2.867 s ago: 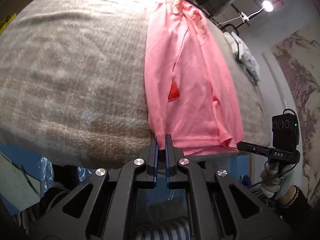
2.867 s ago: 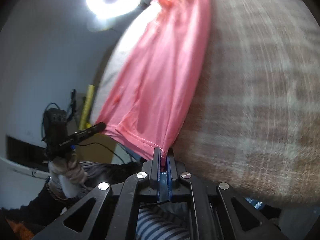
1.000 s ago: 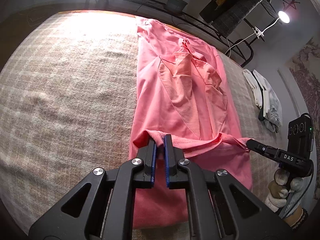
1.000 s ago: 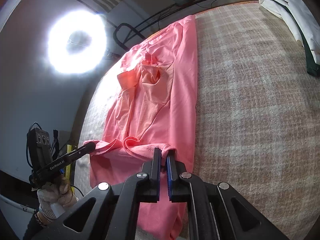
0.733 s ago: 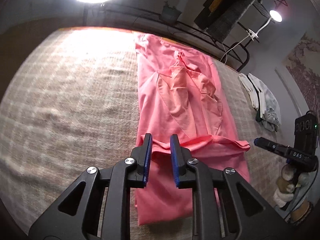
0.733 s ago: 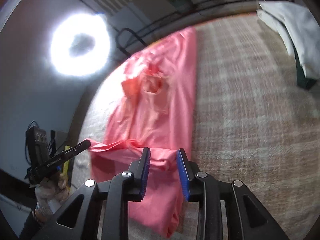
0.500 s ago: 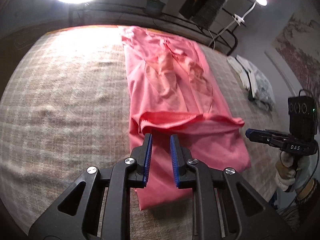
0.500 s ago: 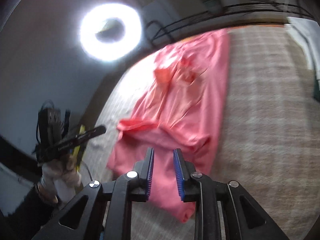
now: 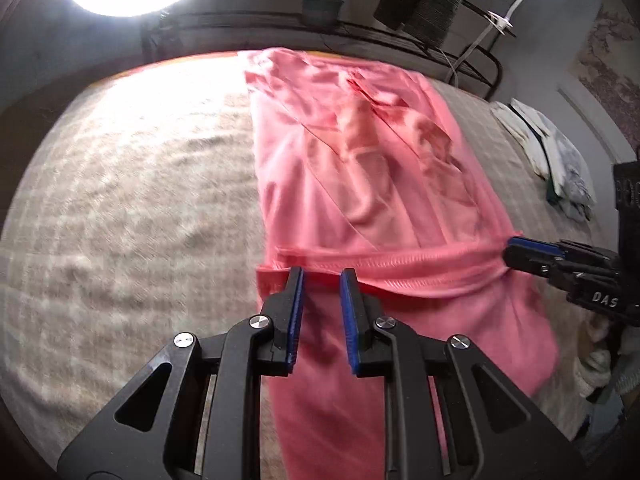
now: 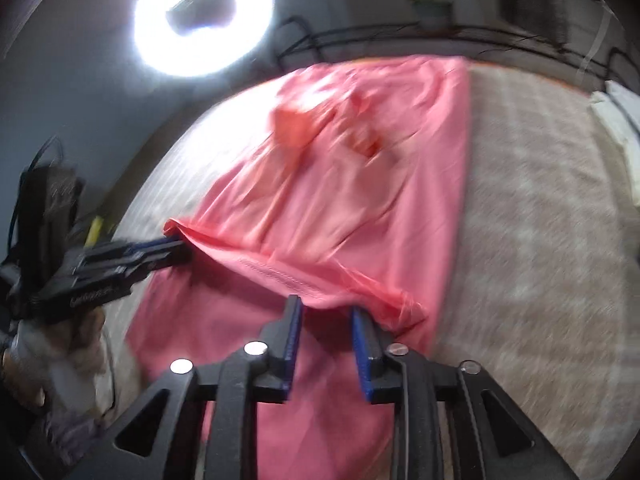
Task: Fold small clothes
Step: 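Lift the hem with both tools and fold it toward the collar, then open both tools and release the folded hem onto the shirt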
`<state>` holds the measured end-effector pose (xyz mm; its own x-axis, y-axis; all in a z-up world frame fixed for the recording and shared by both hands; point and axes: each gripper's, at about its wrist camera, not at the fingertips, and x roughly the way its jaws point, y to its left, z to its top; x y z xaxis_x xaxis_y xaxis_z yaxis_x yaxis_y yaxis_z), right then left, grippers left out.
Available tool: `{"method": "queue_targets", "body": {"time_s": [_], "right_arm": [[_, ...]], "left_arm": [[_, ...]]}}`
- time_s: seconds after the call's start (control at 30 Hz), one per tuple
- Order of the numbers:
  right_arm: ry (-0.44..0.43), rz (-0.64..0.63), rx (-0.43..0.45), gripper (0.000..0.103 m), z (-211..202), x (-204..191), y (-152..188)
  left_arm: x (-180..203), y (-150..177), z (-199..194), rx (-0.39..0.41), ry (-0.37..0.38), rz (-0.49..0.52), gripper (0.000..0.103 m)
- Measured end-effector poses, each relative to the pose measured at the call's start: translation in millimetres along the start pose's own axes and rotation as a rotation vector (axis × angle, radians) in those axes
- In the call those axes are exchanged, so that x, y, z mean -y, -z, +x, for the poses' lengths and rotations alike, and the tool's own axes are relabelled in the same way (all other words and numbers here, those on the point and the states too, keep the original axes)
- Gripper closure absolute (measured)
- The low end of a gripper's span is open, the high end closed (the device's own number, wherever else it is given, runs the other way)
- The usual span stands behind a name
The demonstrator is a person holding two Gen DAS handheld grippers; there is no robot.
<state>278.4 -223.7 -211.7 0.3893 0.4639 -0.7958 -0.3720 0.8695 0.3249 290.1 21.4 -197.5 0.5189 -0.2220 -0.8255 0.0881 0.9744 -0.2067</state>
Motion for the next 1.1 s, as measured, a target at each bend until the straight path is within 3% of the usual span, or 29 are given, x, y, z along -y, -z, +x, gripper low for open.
{"method": "queue_targets", "body": {"time_s": [0.1,0.23,0.47,0.6,0.7,0.73,0.8,0.83,0.97,1.1], "right_arm": [[0.033,0.044,0.050,0.077,-8.4,8.2,-8.2],[0.027,0.070,0.062,0.069,-31.4,18.0,-1.8],[-0.171,0.165,-0.005,0.067,-75.1,44.4,54.8],[-0.235,0.177,-0.048,0.067,-74.5,42.9,84.8],[-0.225,0.150,-0.079,0.068,-63.7,33.1,95.4],[-0.222,0.147,-0.088,0.069,-58.2,30.9,97.6],[-0.223,0.142,-0.097,0.084,-51.8,27.7,99.4],[-0.220,0.136,-0.104,0.100,-49.8,26.1,99.8],[-0.138,0.066,-0.108,0.101,-50.7,15.4,96.6],[-0.127,0.088,-0.123,0.100,-47.8,21.8,101.9]], "left_arm": [[-13.1,-5.0,-6.2,0.022,-0.014,-0.052,0.086],[-26.1,7.7,-24.1,0.014,0.029,-0.055,0.086],[-38.3,61.0,-41.7,-0.103,0.144,-0.086,0.078],[-31.9,78.9,-36.9,-0.143,0.135,-0.060,0.078],[-27.9,78.2,-32.7,-0.151,0.140,-0.059,0.078],[-26.0,76.5,-31.5,-0.150,0.139,-0.057,0.086],[-22.0,73.0,-32.0,-0.142,0.121,-0.048,0.102],[-20.4,69.8,-33.3,-0.132,0.119,-0.044,0.102],[-15.8,74.7,-25.0,-0.137,0.003,0.046,0.102],[-21.7,70.4,-33.0,-0.127,0.015,0.031,0.102]]}}
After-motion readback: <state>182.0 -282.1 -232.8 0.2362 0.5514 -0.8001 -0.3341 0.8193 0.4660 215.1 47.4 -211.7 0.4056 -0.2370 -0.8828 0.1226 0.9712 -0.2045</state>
